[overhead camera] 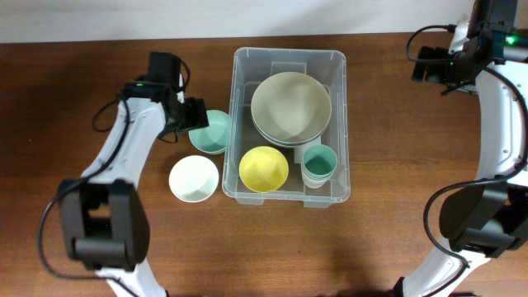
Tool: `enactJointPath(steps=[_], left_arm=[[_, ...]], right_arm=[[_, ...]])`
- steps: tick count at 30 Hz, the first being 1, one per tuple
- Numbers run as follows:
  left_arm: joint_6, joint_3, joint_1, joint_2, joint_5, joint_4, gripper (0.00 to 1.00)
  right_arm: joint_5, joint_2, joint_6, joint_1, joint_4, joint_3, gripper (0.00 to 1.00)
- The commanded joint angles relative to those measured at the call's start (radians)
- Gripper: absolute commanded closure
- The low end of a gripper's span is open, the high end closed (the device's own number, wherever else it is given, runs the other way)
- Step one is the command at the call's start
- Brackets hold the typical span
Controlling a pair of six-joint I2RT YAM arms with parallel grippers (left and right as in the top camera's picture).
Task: Pack container
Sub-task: 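Grip the mint-green bowl rim with the left gripper and lift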
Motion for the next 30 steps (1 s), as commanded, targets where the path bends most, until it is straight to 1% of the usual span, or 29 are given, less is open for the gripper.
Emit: enactJointPath(steps=[1,4,8,10,11,12,13,17,20,22,25,27,30], left_arm=[[-0.007,-0.011,0.004,0.099,0.021,0.034,0.14],[-0.006,-0.011,0.004,0.146,0.021,0.047,0.16],[-0.006,-0.011,0.006,0.17,0.02,0.058,0.32],[-0.006,-0.011,0.011,0.171,0.02,0.066,0.49],[-0.006,-0.011,0.018,0.171,0.02,0.07,0.73],[-0.006,-0.011,0.026,0.171,0.02,0.07,0.88],[-0.006,-0.011,0.034,0.171,0.02,0.07,0.95],[-0.006,-0.008,0.097,0.171,0.02,0.069,0.99],[-0.006,0.01,0.154,0.169,0.02,0.055,0.99],[-0.005,0.08,0.214,0.162,0.021,-0.031,0.99],[0.038,0.179,0.237,0.126,0.03,-0.129,0.99],[0.078,0.235,0.234,0.077,0.05,-0.161,0.99],[0.089,0.285,0.212,-0.024,0.097,-0.183,0.99]], right_arm=[[0.008,-0.01,0.011,-0.005,0.0,0.009,0.01],[0.009,-0.01,0.011,-0.005,0.0,0.009,0.01],[0.008,-0.01,0.011,-0.005,0.0,0.009,0.01],[0.009,-0.01,0.011,-0.005,0.0,0.009,0.01],[0.008,-0.01,0.011,-0.005,0.0,0.009,0.01],[0.009,-0.01,0.011,-0.005,0.0,0.009,0.01],[0.009,-0.01,0.011,-0.005,0.0,0.009,0.01],[0.009,-0.01,0.011,-0.005,0.0,0.009,0.01],[0.008,-0.01,0.011,-0.005,0.0,0.009,0.01],[0.009,-0.01,0.011,-0.005,0.0,0.009,0.01],[0.008,-0.01,0.011,-0.005,0.0,0.009,0.01],[0.009,-0.01,0.011,-0.005,0.0,0.009,0.01],[0.008,-0.01,0.011,-0.005,0.0,0.009,0.01]])
